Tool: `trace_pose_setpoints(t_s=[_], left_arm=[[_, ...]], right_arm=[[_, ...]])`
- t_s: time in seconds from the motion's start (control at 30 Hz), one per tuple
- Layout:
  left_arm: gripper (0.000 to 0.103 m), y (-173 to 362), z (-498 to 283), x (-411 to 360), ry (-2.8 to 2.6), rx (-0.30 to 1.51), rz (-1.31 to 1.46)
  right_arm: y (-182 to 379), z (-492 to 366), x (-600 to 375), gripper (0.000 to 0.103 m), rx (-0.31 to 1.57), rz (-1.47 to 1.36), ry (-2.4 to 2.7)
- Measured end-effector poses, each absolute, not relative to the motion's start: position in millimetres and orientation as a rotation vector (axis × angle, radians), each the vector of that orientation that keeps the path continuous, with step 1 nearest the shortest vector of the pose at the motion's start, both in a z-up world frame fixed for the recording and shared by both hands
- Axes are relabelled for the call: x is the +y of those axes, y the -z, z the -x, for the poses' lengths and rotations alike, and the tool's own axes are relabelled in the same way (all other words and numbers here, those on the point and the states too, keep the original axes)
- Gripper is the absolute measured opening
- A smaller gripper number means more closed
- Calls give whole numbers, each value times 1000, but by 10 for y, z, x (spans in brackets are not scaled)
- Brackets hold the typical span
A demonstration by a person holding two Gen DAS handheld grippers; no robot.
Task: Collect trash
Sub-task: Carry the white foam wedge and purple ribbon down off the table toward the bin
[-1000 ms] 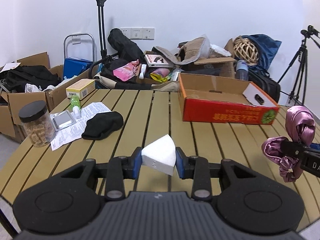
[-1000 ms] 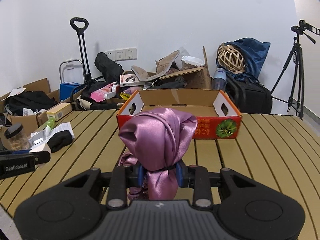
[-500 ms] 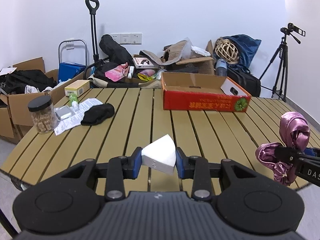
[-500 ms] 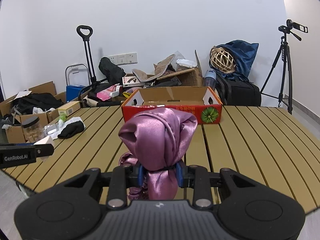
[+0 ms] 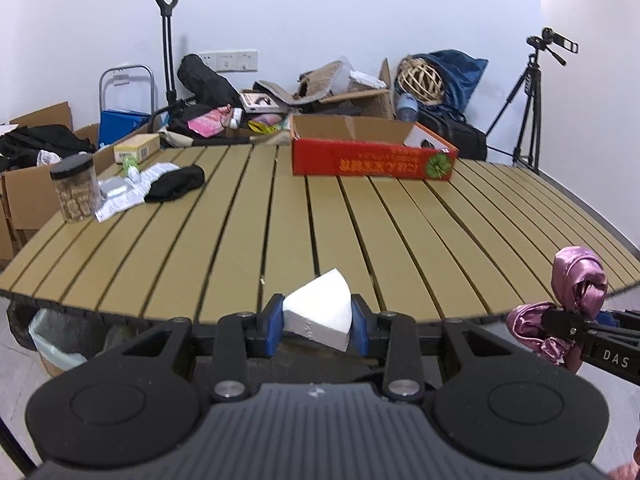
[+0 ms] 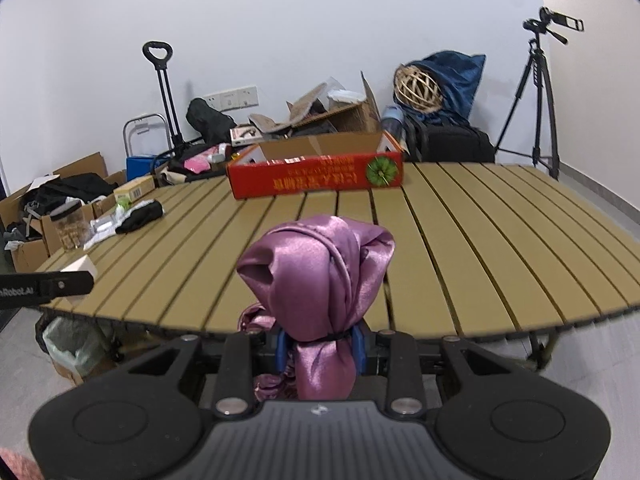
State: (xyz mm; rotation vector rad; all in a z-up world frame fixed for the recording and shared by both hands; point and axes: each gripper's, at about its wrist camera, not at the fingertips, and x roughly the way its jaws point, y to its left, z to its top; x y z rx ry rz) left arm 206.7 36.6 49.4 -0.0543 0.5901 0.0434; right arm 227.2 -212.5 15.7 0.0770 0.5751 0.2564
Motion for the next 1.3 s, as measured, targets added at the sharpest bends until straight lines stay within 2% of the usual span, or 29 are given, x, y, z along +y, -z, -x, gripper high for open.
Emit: trace_pose_setpoints(t_s=[0.63, 1.3], left_arm=[[35, 291, -1798, 123, -11, 747, 5], [35, 1146, -2151, 313, -46, 913, 42]], right_arm=[[820, -1924, -2429, 29, 760, -128, -224], [1550, -2083, -2506, 29, 934, -87, -145]])
